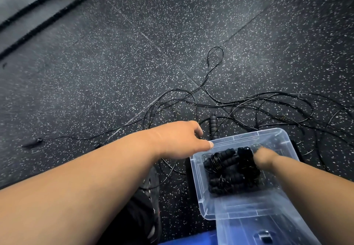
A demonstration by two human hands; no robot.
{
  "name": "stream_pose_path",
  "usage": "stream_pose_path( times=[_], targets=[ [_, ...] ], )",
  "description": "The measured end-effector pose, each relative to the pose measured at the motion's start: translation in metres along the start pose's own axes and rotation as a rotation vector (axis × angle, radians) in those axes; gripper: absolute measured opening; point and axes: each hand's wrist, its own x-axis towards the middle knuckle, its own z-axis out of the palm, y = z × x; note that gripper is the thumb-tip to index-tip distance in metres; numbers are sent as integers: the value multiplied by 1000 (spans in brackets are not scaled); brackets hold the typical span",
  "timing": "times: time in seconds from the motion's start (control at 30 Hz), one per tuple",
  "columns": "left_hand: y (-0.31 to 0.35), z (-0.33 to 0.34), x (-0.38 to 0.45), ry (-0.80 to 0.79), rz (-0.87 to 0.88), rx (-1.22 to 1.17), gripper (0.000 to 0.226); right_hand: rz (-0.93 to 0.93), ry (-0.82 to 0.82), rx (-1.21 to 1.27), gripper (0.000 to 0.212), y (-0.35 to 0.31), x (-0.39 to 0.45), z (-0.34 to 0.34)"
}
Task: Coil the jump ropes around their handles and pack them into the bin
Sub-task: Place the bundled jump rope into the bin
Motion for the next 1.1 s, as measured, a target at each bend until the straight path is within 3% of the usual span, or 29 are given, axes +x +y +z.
stream_pose_path(
  times=[0.13,0.27,0.47,0.53,0.63,0.67,0.7,0.8,0.87,1.0,1.1],
  targets=[
    [-2,-1,1,-4,9,-4,58,-54,-52,75,26,-17,-13,-34],
    [-1,0,0,-3,17,-10,59,2,-345,297,34,-20,-29,-65],
    [0,-1,1,2,22,-6,60,-142,-684,558,39,-26,-69,-120],
    [1,-2,2,2,23,-11,61,-217,-618,764,43,-27,-71,-139],
    [3,-1,9,6,21,-16,60,-256,-232,1048,36,-27,-51,-153],
    [4,-1,11,6,17,-17,60,-236,-89,1039,32,-26,-37,-155],
    [5,-1,14,6,14,-18,60,-242,84,872,29,-24,-22,-156],
    [9,-1,22,-4,5,-18,58,-196,263,198,30,-12,9,-138],
    [11,-1,27,-15,1,-22,58,-202,231,-18,34,-7,15,-128],
    [12,-2,38,-39,-4,-40,56,-55,36,349,34,-4,31,-124],
    [12,-2,46,-47,-14,-57,55,-52,-108,323,30,1,44,-130]
  ],
)
